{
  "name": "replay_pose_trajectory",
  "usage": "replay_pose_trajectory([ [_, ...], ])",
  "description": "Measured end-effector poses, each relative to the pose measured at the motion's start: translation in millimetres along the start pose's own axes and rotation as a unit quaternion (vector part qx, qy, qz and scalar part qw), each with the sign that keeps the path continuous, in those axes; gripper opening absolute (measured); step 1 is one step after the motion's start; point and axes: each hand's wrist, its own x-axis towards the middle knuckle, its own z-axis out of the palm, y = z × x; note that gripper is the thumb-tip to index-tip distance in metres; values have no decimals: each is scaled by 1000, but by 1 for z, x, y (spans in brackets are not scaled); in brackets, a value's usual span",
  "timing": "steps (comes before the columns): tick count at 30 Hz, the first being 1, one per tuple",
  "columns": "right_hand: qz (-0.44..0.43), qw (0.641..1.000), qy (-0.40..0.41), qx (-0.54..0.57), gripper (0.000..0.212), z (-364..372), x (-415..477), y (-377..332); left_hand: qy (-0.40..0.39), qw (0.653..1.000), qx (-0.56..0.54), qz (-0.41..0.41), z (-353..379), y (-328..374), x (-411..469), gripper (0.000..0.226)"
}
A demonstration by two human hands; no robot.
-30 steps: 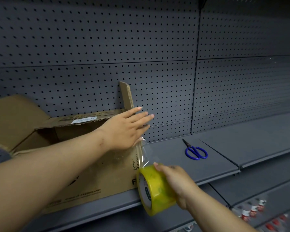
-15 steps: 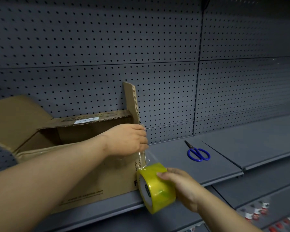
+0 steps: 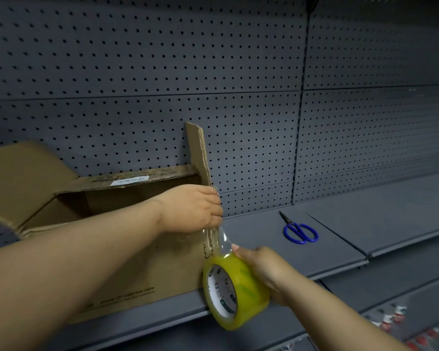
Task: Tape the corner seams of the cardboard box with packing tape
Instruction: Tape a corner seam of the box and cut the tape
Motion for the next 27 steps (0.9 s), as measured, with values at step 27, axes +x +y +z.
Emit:
replay_pose_trajectory([
  [27,-23,983,-85,158,39,-10,-6,26,-9,998,63,-26,24,35,-2,42],
])
